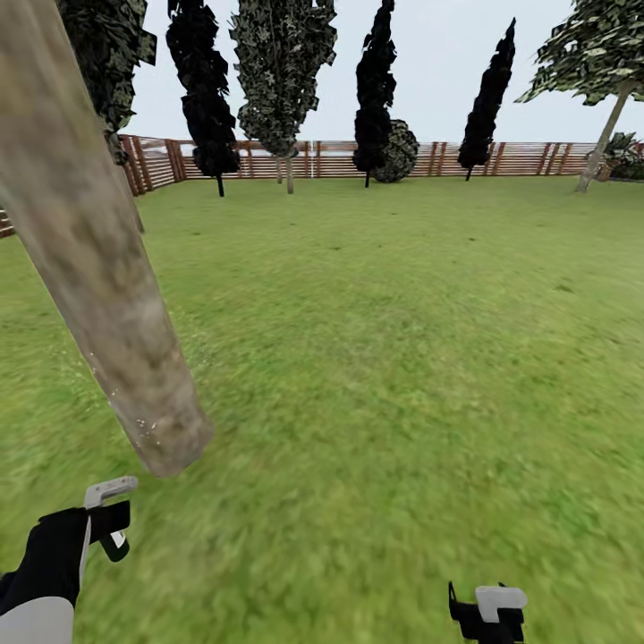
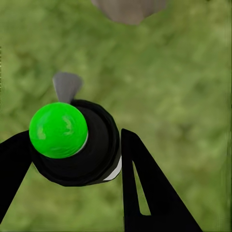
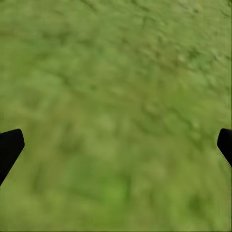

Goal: In the garden, pick up the pesticide atomizer on the floor and spray pesticide onto both trees until each tree trunk is fully covered.

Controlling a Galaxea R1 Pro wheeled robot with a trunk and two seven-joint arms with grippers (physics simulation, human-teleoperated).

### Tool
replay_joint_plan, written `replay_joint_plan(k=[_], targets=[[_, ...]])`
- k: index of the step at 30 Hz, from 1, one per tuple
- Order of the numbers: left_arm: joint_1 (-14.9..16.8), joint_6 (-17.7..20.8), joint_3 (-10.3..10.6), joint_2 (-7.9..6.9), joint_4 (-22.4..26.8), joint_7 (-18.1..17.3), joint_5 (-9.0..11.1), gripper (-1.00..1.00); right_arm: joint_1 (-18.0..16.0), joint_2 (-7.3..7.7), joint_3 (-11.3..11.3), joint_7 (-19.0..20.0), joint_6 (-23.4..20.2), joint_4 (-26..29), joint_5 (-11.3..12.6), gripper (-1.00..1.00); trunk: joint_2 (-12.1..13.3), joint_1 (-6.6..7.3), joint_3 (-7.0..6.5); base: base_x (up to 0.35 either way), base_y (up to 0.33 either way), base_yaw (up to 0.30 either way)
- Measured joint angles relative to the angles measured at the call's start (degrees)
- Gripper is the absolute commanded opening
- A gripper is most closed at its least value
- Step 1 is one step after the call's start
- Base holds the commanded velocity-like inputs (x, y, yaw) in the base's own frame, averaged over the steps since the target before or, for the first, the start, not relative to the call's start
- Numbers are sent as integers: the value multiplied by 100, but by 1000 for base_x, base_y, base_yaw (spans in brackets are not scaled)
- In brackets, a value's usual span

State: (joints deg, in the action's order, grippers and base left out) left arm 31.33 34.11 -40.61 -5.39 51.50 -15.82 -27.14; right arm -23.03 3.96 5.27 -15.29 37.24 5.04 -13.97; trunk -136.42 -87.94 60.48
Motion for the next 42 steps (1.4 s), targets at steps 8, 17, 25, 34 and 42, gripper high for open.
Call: replay_joint_plan(k=[8, 17, 25, 34, 42], targets=[[-2, -1, 7, 3, 0, 0, -1, -100, 0, 0, 0, 0, 0, -1, 0, 100, 0, 0, 0, 215, -200, 225], [-4, -1, 7, 3, 2, 19, -2, -100, 0, 9, 0, 0, 1, -3, 0, 100, 0, 0, 0, 33, -266, 6], [0, -1, 15, -2, 0, 11, -2, -100, 0, 5, 0, 0, 2, 5, 0, 100, 0, 0, 0, 112, -266, 148], [118, 72, 618, -34, 95, 18, 7, -100, 0, 8, 9, 0, -2, 6, 1, 100, 0, 0, 0, 50, -48, 251], [744, 280, 897, -978, 113, -749, 5, -100, 0, 9, 9, 0, -7, 2, 0, 100, 0, 0, 0, 0, 0, 11]])
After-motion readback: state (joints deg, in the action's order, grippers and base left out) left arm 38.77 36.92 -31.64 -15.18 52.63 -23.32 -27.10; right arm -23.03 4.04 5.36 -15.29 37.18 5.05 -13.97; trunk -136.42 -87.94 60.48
